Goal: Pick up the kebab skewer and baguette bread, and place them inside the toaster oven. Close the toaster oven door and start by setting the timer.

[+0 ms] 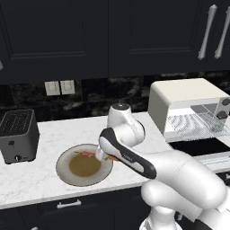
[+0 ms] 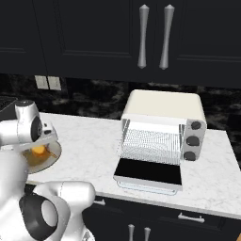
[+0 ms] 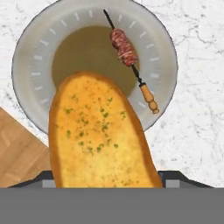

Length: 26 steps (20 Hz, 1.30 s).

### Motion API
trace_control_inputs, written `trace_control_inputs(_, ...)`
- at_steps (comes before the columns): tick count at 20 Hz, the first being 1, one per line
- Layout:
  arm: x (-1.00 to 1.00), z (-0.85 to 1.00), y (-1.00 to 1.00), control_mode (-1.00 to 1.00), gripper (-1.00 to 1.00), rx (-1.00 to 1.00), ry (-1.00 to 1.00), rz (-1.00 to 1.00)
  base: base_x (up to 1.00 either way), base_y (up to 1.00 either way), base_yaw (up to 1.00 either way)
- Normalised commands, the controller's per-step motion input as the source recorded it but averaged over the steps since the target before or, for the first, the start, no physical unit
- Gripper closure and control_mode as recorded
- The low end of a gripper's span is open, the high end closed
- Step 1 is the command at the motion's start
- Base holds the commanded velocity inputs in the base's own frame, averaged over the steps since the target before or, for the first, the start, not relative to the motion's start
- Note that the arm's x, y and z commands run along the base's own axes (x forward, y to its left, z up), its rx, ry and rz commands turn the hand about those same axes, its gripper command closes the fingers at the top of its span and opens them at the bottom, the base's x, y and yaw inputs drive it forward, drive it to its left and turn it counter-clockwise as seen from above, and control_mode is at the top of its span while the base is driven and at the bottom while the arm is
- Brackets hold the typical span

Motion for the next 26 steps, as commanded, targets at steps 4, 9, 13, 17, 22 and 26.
trace_control_inputs(4,-0.14,0.58,-1.0,-1.0,1.0,0.01,-0.06,0.0,0.0,0.0,0.0)
trace_control_inputs(9,0.0,0.64,-0.99,-1.0,1.0,0.0,0.0,0.0,0.0,0.0,0.0)
trace_control_inputs(13,0.0,0.47,-1.0,-1.0,1.0,0.0,-0.01,0.0,0.0,0.0,0.0)
trace_control_inputs(17,0.0,0.28,-1.0,-1.0,1.0,0.0,0.0,0.0,0.0,0.0,0.0)
trace_control_inputs(22,0.0,0.15,-0.94,-1.0,1.0,0.0,-0.03,0.0,0.0,0.0,0.0)
trace_control_inputs(26,0.0,0.0,-0.87,-1.0,1.0,0.0,-0.15,0.0,0.0,0.0,0.0)
